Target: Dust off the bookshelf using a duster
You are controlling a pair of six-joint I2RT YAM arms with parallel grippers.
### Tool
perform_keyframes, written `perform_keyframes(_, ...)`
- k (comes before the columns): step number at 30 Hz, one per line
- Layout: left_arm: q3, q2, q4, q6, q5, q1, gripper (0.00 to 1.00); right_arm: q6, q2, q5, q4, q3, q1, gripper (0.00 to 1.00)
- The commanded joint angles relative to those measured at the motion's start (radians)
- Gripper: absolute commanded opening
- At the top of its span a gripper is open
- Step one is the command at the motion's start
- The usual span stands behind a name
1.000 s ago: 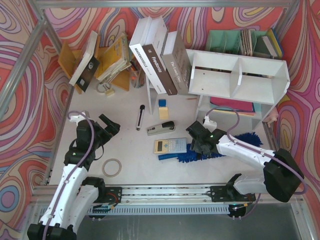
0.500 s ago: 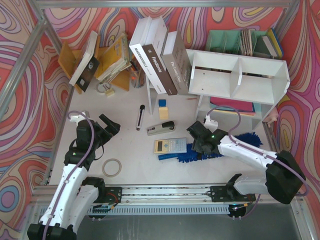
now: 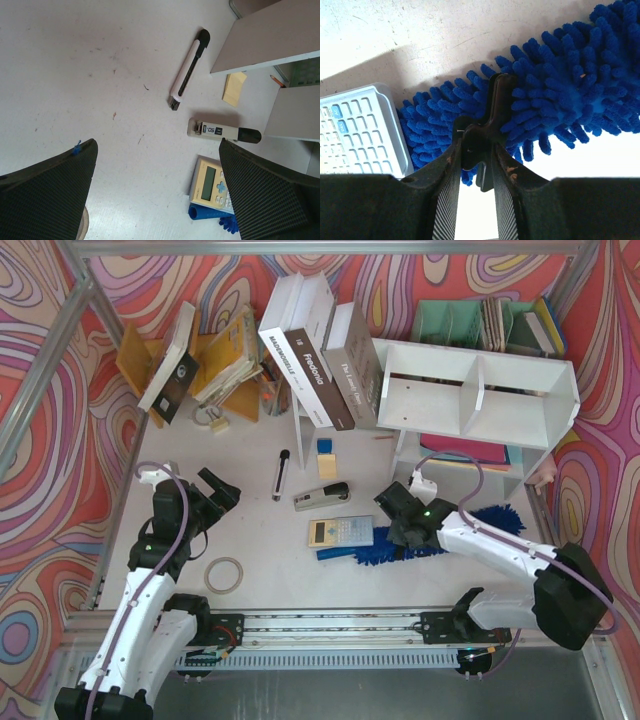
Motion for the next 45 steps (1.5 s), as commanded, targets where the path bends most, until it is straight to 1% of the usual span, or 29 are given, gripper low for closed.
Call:
perform_keyframes(1, -0.018, -0.005, 0.019, 0.005, 0.008, -0.002, 0.98, 0.004, -0.022, 0.043, -0.049, 0.022, 0.005, 0.32)
perform_keyframes(8, -0.018, -0.001, 0.018, 0.005, 0.008, -0.002, 0.98, 0.0, -0.031, 0.056, -0.077, 0.05, 0.005, 0.17)
perform_keyframes(10, -0.016, -0.001, 0.019, 0.005, 0.009, -0.002, 0.98, -0.003, -0.033, 0.059, -0.079, 0.052, 0.005, 0.15)
perform_keyframes(13, -0.015, 0.0, 0.019, 0.006, 0.01, -0.002, 0.98, -0.005, -0.032, 0.068, -0.098, 0.067, 0.006, 0.13)
perform_keyframes(26, -0.004, 0.016, 0.033, 0.0, 0.021, -0.002, 0.98, -0.065, -0.06, 0.134, -0.171, 0.174, 0.005, 0.12)
perform_keyframes(29, -0.005, 0.012, 0.027, -0.006, 0.018, -0.002, 0.98, -0.103, -0.066, 0.138, -0.133, 0.186, 0.004, 0.12)
perform_keyframes(35, -0.01, -0.003, 0.016, -0.008, 0.012, -0.002, 0.98, -0.216, -0.058, 0.105, 0.009, 0.209, 0.005, 0.11)
perform_keyframes(37, -0.009, -0.006, 0.014, -0.008, 0.011, -0.002, 0.98, -0.276, -0.056, 0.106, 0.083, 0.196, 0.005, 0.09)
perform_keyframes(41, -0.016, -0.011, 0.017, -0.015, 0.013, -0.002, 0.98, -0.369, -0.054, 0.138, 0.203, 0.157, 0.005, 0.09)
perform_keyframes(45, -0.035, -0.017, 0.022, -0.032, 0.025, -0.002, 0.98, -0.417, -0.037, 0.145, 0.258, 0.152, 0.005, 0.09)
